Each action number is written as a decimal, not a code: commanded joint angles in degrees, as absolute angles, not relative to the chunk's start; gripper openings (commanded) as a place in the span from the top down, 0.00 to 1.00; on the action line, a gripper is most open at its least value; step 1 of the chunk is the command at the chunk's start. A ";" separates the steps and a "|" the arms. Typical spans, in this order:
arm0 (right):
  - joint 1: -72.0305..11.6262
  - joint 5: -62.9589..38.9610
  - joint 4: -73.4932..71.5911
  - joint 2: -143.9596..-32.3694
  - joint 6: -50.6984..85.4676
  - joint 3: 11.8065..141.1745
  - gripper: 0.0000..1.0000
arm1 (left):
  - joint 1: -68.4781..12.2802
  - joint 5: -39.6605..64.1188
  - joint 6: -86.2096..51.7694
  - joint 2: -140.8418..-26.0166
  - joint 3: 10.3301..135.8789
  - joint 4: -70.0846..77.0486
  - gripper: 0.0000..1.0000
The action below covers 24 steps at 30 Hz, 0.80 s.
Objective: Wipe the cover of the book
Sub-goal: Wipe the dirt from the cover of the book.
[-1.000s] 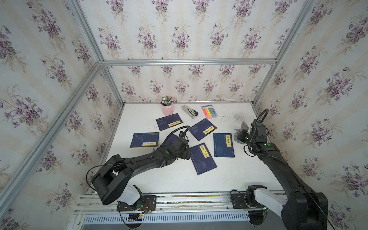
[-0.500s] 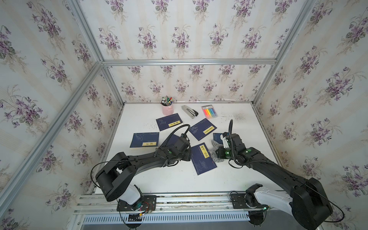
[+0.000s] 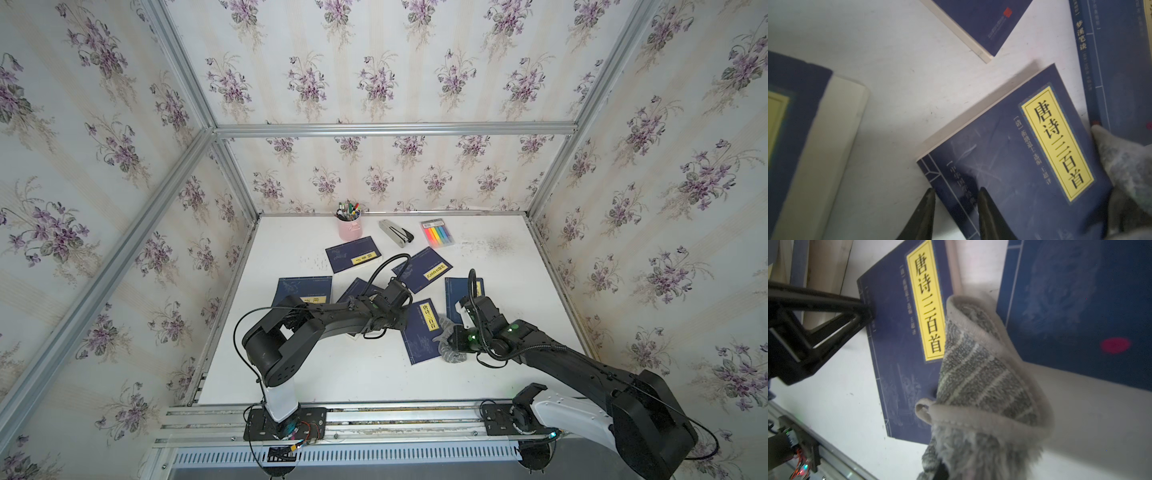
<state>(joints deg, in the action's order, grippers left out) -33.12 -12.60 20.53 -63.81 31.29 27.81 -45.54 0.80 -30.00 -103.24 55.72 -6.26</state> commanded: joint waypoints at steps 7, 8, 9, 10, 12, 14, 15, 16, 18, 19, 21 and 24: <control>-34.01 -16.78 17.23 -65.68 31.38 27.90 1.00 | -44.91 2.13 -29.85 -103.85 56.42 -5.93 0.63; -33.97 -17.63 16.44 -66.19 31.29 28.08 1.00 | -44.85 1.87 -29.42 -103.71 56.63 -5.92 0.63; -34.05 -18.21 15.84 -66.67 31.31 28.21 1.00 | -44.78 1.76 -29.03 -103.83 57.09 -6.13 0.63; -34.05 -18.50 15.06 -67.15 31.31 28.30 1.00 | -44.61 1.76 -28.66 -103.85 57.72 -6.79 0.63; -34.10 -17.62 14.80 -67.99 31.20 28.69 1.00 | -44.44 1.59 -28.01 -103.80 58.82 -7.69 0.63; -34.08 -16.31 14.81 -68.16 31.14 29.15 1.00 | -44.22 1.24 -27.24 -103.31 59.52 -8.37 0.63; -34.10 -16.21 14.57 -67.99 31.11 29.31 1.00 | -44.14 1.07 -26.83 -103.11 59.84 -8.76 0.63; -34.08 -16.48 14.21 -67.79 31.13 29.44 1.00 | -44.04 0.79 -26.19 -102.84 60.10 -9.28 0.63; -34.09 -17.52 14.14 -67.59 31.16 30.16 1.00 | -43.53 0.52 -25.04 -102.54 60.89 -10.28 0.63; -34.10 -17.95 14.20 -67.51 31.12 30.47 1.00 | -43.28 0.61 -24.49 -102.50 61.27 -10.67 0.63; -34.09 -17.77 15.04 -66.75 31.12 31.13 1.00 | -42.61 0.77 -23.38 -102.48 62.16 -11.64 0.63; -34.08 -16.45 16.64 -64.52 30.96 31.84 1.00 | -42.36 1.11 -21.41 -102.06 63.31 -12.70 0.63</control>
<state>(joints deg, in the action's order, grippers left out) -34.06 -17.30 16.14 -65.91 31.44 31.11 -42.48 1.37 -24.43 -102.61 62.37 -10.90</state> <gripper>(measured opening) 0.074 0.371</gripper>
